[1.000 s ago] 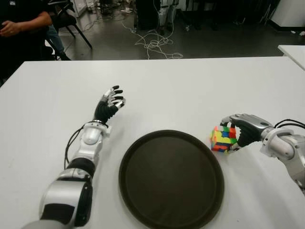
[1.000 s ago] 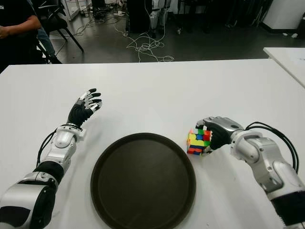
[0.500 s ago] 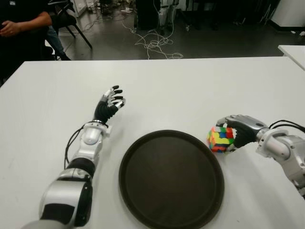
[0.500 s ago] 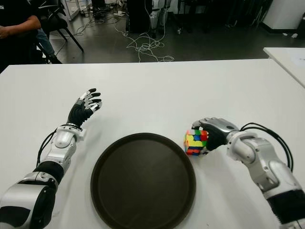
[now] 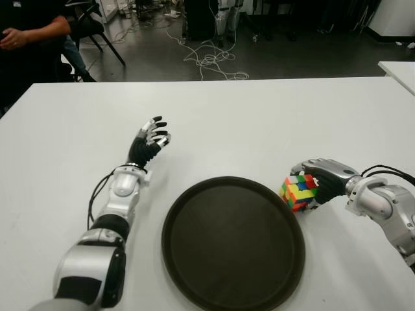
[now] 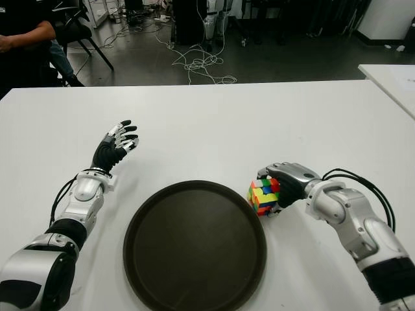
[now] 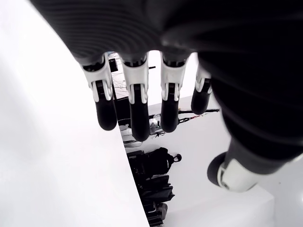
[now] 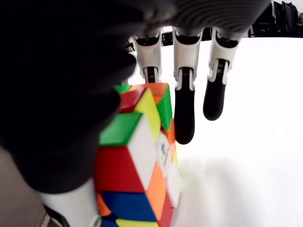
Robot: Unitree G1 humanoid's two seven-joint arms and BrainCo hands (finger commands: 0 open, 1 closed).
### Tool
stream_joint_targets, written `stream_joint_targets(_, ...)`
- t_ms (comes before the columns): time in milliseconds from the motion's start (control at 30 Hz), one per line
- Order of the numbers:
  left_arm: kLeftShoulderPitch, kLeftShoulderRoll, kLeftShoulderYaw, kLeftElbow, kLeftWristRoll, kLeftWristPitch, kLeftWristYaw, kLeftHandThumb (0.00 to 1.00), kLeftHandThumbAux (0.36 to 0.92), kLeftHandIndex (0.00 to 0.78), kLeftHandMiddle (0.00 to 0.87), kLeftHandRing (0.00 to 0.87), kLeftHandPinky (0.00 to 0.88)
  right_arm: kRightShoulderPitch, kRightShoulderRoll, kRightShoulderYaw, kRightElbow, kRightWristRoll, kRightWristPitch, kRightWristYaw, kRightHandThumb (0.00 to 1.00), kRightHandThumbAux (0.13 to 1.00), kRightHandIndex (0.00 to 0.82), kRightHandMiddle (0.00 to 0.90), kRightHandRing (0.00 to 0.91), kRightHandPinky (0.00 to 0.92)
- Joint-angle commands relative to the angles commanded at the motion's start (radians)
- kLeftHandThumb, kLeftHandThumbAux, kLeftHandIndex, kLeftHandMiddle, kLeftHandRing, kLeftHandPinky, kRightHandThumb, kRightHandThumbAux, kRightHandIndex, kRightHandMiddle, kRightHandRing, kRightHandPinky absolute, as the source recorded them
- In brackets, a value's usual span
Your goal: Pick up the Rubik's Cube and put it in the plate
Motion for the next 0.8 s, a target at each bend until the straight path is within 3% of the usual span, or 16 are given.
stream_joint_targets(500,0.002,-0.001,0.000,-0.001,0.000,-0.001,0.001,0.161,0.633,0.128,0.195,0.195,0.166,-0.004,0.002,0.016,0.003,-0.008,-0.014,0.001,0.000,0.854,0.387,0.541,0.547,0.474)
stream_joint_targets(800,0.001,-0.002,0.003,-0.001,-0.004,0.009,-0.001,0.168,0.628,0.126,0.189,0.195,0.178,-0.003,0.002,0.023,-0.033,-0.015,0.032,0.028,0.000,0.833,0.300,0.464,0.479,0.403)
